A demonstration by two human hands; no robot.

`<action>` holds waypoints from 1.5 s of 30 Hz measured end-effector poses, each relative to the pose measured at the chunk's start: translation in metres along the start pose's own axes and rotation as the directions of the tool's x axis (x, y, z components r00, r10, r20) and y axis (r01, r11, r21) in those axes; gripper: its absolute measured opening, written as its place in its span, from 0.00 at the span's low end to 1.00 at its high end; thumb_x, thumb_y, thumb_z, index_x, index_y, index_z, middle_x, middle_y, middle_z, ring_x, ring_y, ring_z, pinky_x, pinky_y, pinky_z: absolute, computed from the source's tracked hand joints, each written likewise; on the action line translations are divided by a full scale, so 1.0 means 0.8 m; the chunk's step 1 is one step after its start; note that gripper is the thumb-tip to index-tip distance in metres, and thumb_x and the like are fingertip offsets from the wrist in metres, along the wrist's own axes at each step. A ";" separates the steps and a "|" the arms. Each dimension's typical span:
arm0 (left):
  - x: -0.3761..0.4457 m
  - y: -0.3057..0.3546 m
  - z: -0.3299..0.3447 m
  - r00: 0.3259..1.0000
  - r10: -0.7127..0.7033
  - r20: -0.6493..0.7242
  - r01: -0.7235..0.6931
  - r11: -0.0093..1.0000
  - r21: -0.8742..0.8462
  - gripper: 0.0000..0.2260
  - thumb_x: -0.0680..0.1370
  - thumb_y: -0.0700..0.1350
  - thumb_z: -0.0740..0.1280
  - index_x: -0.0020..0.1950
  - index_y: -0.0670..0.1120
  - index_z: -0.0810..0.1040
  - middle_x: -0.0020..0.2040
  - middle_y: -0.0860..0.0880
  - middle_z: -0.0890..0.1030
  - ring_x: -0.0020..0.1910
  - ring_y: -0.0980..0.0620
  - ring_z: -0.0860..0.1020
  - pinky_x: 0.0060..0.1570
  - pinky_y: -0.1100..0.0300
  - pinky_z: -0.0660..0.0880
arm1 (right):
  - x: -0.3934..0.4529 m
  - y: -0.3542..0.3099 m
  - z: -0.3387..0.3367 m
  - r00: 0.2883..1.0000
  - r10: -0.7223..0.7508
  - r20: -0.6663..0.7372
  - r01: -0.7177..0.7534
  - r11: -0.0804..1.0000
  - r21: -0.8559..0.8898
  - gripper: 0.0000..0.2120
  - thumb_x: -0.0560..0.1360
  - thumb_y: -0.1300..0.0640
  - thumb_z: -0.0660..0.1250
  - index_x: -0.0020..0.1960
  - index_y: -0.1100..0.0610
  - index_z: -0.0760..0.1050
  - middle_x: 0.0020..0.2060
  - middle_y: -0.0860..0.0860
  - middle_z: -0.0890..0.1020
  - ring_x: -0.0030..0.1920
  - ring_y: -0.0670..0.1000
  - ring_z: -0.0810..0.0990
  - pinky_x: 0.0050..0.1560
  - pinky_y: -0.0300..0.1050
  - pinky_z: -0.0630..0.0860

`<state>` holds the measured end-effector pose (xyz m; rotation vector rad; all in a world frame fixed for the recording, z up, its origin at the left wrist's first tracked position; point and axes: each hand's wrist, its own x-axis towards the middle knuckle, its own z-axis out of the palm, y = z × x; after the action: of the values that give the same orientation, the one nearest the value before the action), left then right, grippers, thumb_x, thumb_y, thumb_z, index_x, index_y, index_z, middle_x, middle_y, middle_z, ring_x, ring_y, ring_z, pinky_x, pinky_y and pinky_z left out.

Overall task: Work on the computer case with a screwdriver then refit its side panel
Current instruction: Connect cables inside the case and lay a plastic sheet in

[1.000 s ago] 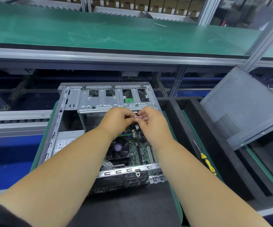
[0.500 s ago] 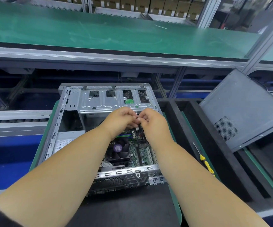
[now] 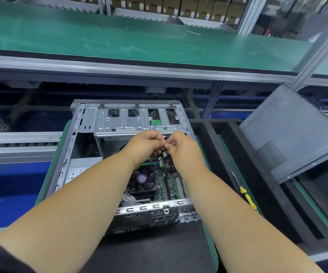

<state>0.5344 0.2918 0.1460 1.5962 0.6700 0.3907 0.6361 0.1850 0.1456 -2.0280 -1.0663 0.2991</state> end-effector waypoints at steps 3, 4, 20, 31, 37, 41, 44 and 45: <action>0.003 -0.003 -0.003 0.999 0.044 -0.007 -0.043 0.996 0.081 0.06 0.77 0.37 0.66 0.41 0.44 0.79 0.37 0.46 0.79 0.35 0.52 0.75 0.43 0.53 0.74 | 0.000 -0.003 0.000 1.000 0.005 0.016 -0.005 1.000 0.009 0.02 0.77 0.59 0.68 0.46 0.54 0.76 0.41 0.49 0.80 0.43 0.51 0.80 0.46 0.51 0.79; 0.005 -0.004 -0.004 0.998 0.066 -0.018 -0.063 0.989 0.132 0.06 0.76 0.38 0.66 0.41 0.45 0.79 0.37 0.46 0.78 0.36 0.51 0.74 0.44 0.53 0.74 | -0.001 -0.004 0.000 1.000 0.002 0.022 -0.002 1.000 0.006 0.02 0.77 0.60 0.68 0.47 0.55 0.76 0.42 0.49 0.80 0.43 0.51 0.79 0.46 0.50 0.79; 0.009 -0.010 -0.005 0.996 0.092 -0.005 -0.091 0.989 0.119 0.06 0.78 0.41 0.63 0.41 0.46 0.75 0.35 0.48 0.71 0.36 0.50 0.67 0.39 0.57 0.65 | -0.003 -0.011 -0.007 0.985 -0.163 -0.052 0.151 0.973 -0.177 0.02 0.75 0.60 0.70 0.47 0.56 0.81 0.43 0.48 0.78 0.44 0.48 0.74 0.42 0.39 0.67; 0.012 -0.010 0.004 0.978 -0.116 -0.174 0.105 0.992 -0.068 0.11 0.76 0.36 0.61 0.34 0.46 0.72 0.32 0.48 0.73 0.31 0.50 0.68 0.35 0.58 0.66 | -0.002 -0.006 -0.007 0.979 -0.159 -0.128 0.072 0.855 -0.513 0.03 0.78 0.57 0.67 0.46 0.53 0.79 0.47 0.51 0.75 0.47 0.56 0.73 0.44 0.47 0.62; 0.018 -0.013 -0.002 0.924 -0.321 -0.209 0.304 0.946 -0.108 0.10 0.74 0.36 0.60 0.32 0.43 0.72 0.31 0.46 0.74 0.30 0.50 0.68 0.31 0.60 0.66 | 0.004 -0.002 -0.005 0.988 -0.067 -0.137 -0.012 0.862 -0.506 0.05 0.78 0.59 0.65 0.45 0.52 0.77 0.44 0.49 0.76 0.45 0.55 0.72 0.44 0.48 0.60; 0.017 -0.014 -0.004 0.874 -0.451 -0.178 0.446 0.892 -0.070 0.11 0.79 0.39 0.60 0.37 0.42 0.74 0.33 0.47 0.75 0.29 0.53 0.69 0.29 0.63 0.67 | 0.006 -0.002 -0.005 0.990 -0.135 -0.037 0.105 0.893 -0.438 0.04 0.78 0.59 0.67 0.44 0.55 0.78 0.42 0.49 0.79 0.46 0.55 0.75 0.48 0.51 0.71; 0.021 -0.011 -0.002 0.902 -0.417 -0.113 0.417 0.909 -0.024 0.13 0.84 0.47 0.57 0.47 0.43 0.77 0.43 0.47 0.79 0.36 0.52 0.73 0.40 0.59 0.70 | 0.007 -0.005 -0.001 0.990 -0.143 -0.004 0.124 0.871 -0.476 0.04 0.77 0.61 0.66 0.44 0.56 0.79 0.43 0.51 0.80 0.47 0.55 0.75 0.50 0.52 0.72; 0.022 -0.011 -0.001 0.915 -0.392 -0.101 0.395 0.918 0.015 0.13 0.83 0.49 0.57 0.53 0.44 0.77 0.47 0.47 0.81 0.42 0.51 0.76 0.46 0.57 0.70 | 0.008 -0.006 0.001 0.990 -0.142 0.007 0.127 0.862 -0.491 0.04 0.77 0.62 0.66 0.45 0.56 0.79 0.44 0.52 0.79 0.47 0.55 0.75 0.50 0.52 0.71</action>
<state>0.5457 0.3036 0.1349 1.4364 1.0548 0.1566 0.6364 0.1918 0.1498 -2.3741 -1.3616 -0.0913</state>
